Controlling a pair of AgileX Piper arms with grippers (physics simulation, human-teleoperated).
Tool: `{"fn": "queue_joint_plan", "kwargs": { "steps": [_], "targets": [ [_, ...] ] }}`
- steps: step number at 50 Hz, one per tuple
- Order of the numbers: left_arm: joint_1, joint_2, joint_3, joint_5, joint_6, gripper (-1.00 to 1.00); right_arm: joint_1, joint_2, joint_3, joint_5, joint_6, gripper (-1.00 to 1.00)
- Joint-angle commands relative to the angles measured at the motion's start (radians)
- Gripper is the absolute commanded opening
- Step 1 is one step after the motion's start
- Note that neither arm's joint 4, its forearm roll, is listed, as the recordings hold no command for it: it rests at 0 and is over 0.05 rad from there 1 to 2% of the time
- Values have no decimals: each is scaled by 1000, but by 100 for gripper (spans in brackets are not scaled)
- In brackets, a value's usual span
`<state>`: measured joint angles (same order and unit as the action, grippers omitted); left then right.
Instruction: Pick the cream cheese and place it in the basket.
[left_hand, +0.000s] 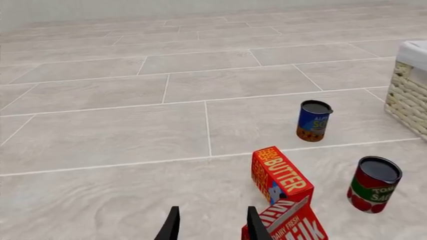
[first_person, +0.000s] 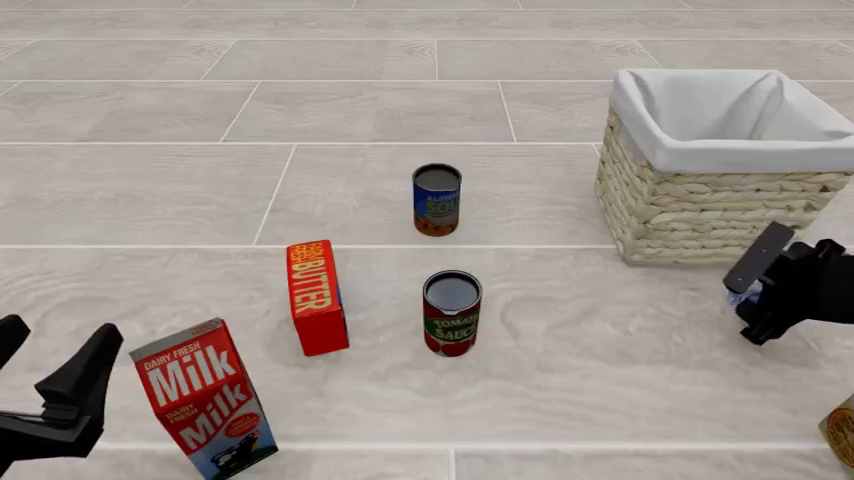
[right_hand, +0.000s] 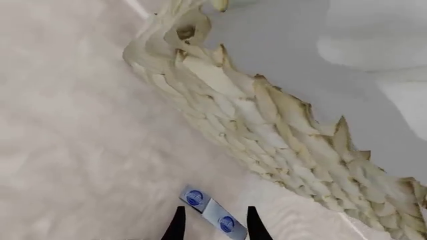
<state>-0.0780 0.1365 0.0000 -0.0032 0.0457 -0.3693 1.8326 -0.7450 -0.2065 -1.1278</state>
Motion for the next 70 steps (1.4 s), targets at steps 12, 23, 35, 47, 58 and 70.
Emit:
{"fn": "queue_joint_plan", "kwargs": {
  "steps": [12, 23, 35, 47, 58, 70],
  "targets": [
    [5, 13, 0, -10, 2, 100, 41, 90, -43, -60, -191, -100],
    [4, -7, 0, 9, 0, 100, 39, 76, -43, -64, -177, -100],
    [0, 2, 0, 2, -1, 100, 42, 22, -37, -70, -175, -100],
    [-2, 17, 0, -12, -1, 100, 57, -55, -12, -52, -177, -100],
    [0, 15, 0, -13, -5, 100, 69, -138, 30, -26, -183, -100],
    [-10, 24, 0, -24, -7, 100, 104, -288, 123, 18, -198, -100]
  ]
}}
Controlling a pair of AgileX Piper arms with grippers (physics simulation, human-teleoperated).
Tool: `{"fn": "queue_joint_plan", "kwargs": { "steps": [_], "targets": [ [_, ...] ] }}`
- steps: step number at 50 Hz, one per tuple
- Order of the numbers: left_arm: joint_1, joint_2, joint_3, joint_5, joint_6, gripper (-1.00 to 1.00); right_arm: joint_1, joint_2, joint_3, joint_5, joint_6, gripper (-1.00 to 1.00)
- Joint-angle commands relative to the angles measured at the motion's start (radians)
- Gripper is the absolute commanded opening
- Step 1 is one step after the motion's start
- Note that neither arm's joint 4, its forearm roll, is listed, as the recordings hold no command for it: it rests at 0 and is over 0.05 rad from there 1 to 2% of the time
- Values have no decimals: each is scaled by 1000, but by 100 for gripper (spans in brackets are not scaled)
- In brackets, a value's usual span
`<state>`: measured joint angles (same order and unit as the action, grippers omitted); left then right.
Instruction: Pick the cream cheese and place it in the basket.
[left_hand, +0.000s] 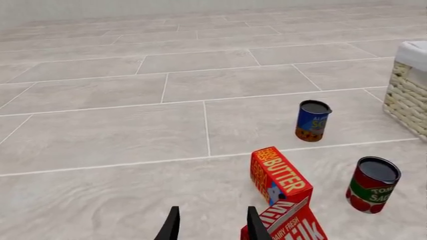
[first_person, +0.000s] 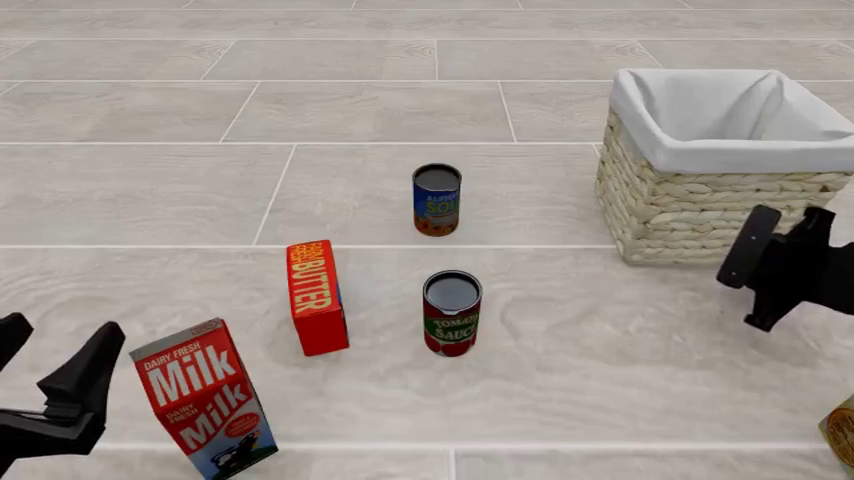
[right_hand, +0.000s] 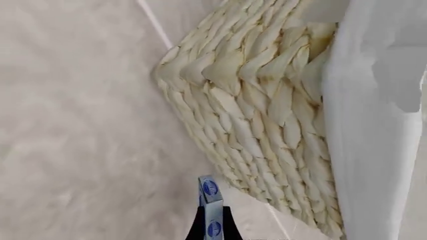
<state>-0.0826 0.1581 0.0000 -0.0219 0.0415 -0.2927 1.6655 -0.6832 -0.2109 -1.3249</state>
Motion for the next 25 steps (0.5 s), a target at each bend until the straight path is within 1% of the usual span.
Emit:
{"fn": "queue_joint_plan", "kwargs": {
  "steps": [1, 9, 15, 25],
  "targets": [
    [-5, 1, 0, -3, -2, 100, 30, -137, 69, 29, -2, -100],
    [-6, -29, 0, 20, -5, 100, 51, -247, 117, 80, 1, -100],
    [-2, -66, 0, 50, -5, 100, 64, -312, 129, 121, 3, -100],
    [-6, -76, 0, 59, -4, 100, 86, -411, 140, 191, 15, -100]
  ]
}}
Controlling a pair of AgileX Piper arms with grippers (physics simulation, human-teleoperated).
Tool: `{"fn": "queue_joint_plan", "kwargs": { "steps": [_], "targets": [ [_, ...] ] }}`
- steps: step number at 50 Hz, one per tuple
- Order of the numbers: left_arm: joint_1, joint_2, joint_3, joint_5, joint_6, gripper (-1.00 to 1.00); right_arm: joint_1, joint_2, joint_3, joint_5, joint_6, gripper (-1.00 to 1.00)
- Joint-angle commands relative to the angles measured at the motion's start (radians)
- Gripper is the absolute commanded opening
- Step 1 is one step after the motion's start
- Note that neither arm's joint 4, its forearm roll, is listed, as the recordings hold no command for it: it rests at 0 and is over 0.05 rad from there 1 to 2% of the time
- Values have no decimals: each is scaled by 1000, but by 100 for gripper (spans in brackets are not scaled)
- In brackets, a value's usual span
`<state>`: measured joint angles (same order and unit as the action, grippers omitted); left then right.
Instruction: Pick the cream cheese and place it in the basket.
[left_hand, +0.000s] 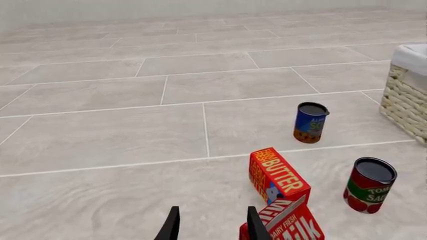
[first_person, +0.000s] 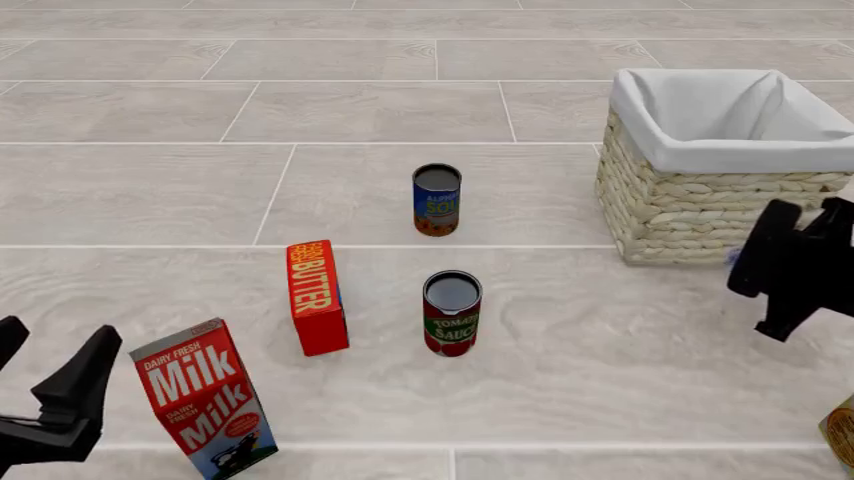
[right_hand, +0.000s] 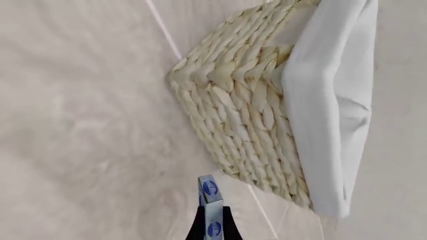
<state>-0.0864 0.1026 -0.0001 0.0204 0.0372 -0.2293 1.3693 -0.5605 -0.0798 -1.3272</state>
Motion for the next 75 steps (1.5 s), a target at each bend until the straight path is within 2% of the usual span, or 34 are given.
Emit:
{"fn": "queue_joint_plan", "kwargs": {
  "steps": [1, 9, 17, 20, 22, 26, 30, 32, 34, 39, 41, 46, 47, 49, 50, 56, 60, 62, 63, 66, 69, 70, 71, 74, 75],
  "targets": [
    [-2, -22, 0, 17, -1, 100, 26, -127, 21, 68, 19, -100],
    [-6, -37, 0, 29, 2, 100, 41, -183, 37, 107, 30, -100],
    [-3, -55, 0, 43, 2, 100, 59, -250, -2, 192, 83, -100],
    [-5, -54, 0, 41, 4, 100, 61, -273, 2, 196, 73, -100],
    [-7, -55, 0, 41, 4, 100, 76, -308, -38, 243, 131, -100],
    [-4, -62, 0, 46, 2, 100, 90, -362, -44, 291, 180, -100],
    [-4, -67, 0, 49, 1, 100, 85, -390, -20, 290, 180, -100],
    [-5, -68, 0, 48, 1, 100, 102, -408, -65, 345, 271, -100],
    [-6, -68, 0, 48, 0, 100, 111, -427, -63, 367, 289, -100],
    [-6, -75, 0, 53, -2, 100, 142, -463, -108, 436, 380, -100],
    [-6, -75, 0, 53, -2, 100, 149, -470, -112, 445, 389, -100],
    [-7, -75, 0, 52, -3, 100, 202, -505, -165, 509, 487, -100],
    [-7, -75, 0, 52, -3, 100, 202, -506, -165, 509, 487, -100],
    [-8, -66, 0, 43, -4, 100, 222, -514, -207, 543, 553, -100],
    [-8, -65, 0, 42, -4, 100, 222, -514, -208, 543, 553, -100],
    [-6, -76, 0, 51, -5, 100, 247, -522, -260, 566, 658, -100],
    [-7, -77, 0, 52, -6, 100, 275, -521, -289, 600, 761, -100],
    [-8, -76, 0, 51, -5, 100, 291, -538, -283, 600, 761, -100],
    [-8, -72, 0, 47, -4, 100, 293, -536, -300, 600, 804, -100],
    [-6, -67, 0, 42, -5, 100, 294, -531, -316, 599, 824, -100],
    [-6, -63, 0, 38, -6, 100, 304, -523, -366, 615, 892, -100],
    [-6, -62, 0, 37, -6, 100, 304, -522, -366, 615, 892, -100],
    [-6, -61, 0, 35, -5, 100, 308, -516, -396, 624, 924, -100],
    [-5, -60, 0, 33, -7, 100, 305, -501, -422, 628, 934, -100],
    [-6, -59, 0, 32, -7, 100, 308, -494, -452, 634, 968, -100]
  ]
}}
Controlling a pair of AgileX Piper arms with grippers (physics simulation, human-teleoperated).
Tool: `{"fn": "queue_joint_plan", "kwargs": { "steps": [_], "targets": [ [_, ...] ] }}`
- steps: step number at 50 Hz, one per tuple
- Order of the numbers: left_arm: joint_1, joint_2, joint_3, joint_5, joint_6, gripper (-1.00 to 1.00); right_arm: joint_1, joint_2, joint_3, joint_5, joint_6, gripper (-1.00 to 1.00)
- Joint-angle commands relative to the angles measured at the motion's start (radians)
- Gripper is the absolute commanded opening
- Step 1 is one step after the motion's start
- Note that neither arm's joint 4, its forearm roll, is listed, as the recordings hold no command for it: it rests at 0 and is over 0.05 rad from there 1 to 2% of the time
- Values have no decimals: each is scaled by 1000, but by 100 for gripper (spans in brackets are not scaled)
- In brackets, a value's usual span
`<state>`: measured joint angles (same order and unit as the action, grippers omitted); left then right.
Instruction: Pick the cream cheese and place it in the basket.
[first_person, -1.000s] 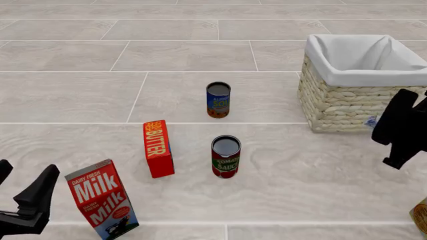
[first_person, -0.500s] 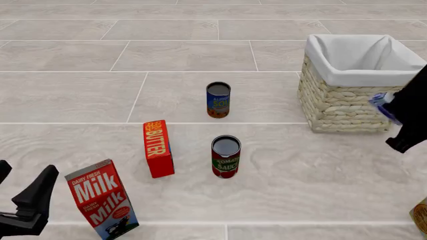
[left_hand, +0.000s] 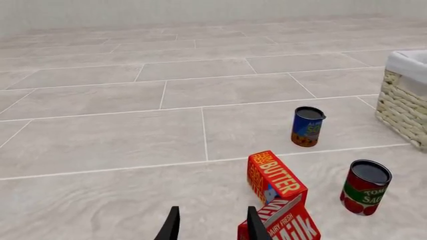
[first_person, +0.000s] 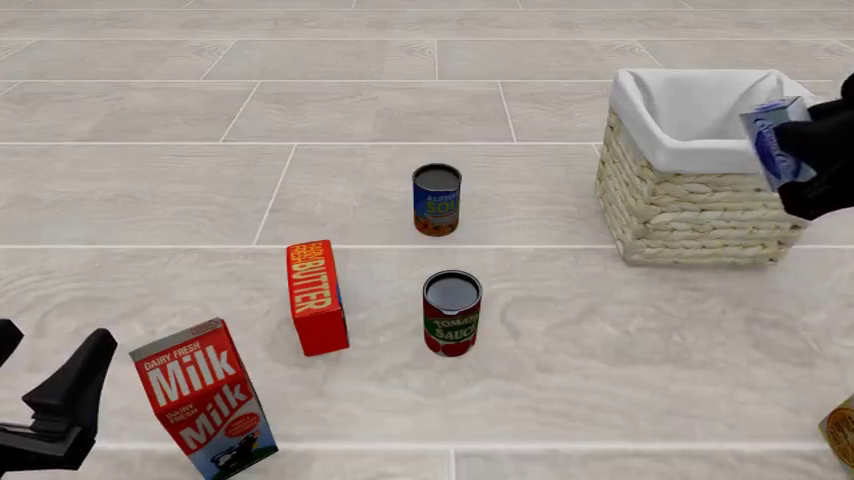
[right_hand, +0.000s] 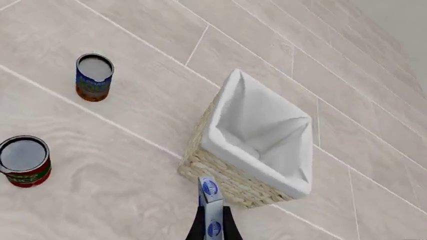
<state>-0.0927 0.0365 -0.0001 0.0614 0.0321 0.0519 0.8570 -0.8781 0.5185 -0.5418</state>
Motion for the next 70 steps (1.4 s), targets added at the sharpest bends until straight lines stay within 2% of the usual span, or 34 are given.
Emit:
{"fn": "queue_joint_plan", "kwargs": {
  "steps": [1, 6, 12, 15, 26, 41, 46, 51, 61, 70],
  "targets": [
    [1, 7, 0, -9, -2, 100, 27, 19, -135, 36, 183, -100],
    [1, 11, 0, -14, -3, 100, 26, 47, -183, 34, 217, -100],
    [1, 18, 0, -21, -4, 100, 9, 93, -263, 32, 293, -100],
    [0, 15, 0, -18, -4, 100, 1, 118, -276, 20, 279, -100],
    [-2, 2, 0, -4, -4, 100, -89, 287, -403, -17, 358, -100],
    [-1, 6, 0, -5, -6, 100, -129, 479, -548, -33, 383, -100],
    [-1, -24, 0, 24, -8, 100, -138, 521, -558, -43, 387, -100],
    [-1, -31, 0, 31, -8, 100, -143, 580, -582, -39, 415, -100],
    [4, -28, 0, 29, -10, 100, -145, 662, -584, -79, 397, -100],
    [8, -33, 0, 35, -11, 100, -145, 723, -583, -113, 411, -100]
  ]
}}
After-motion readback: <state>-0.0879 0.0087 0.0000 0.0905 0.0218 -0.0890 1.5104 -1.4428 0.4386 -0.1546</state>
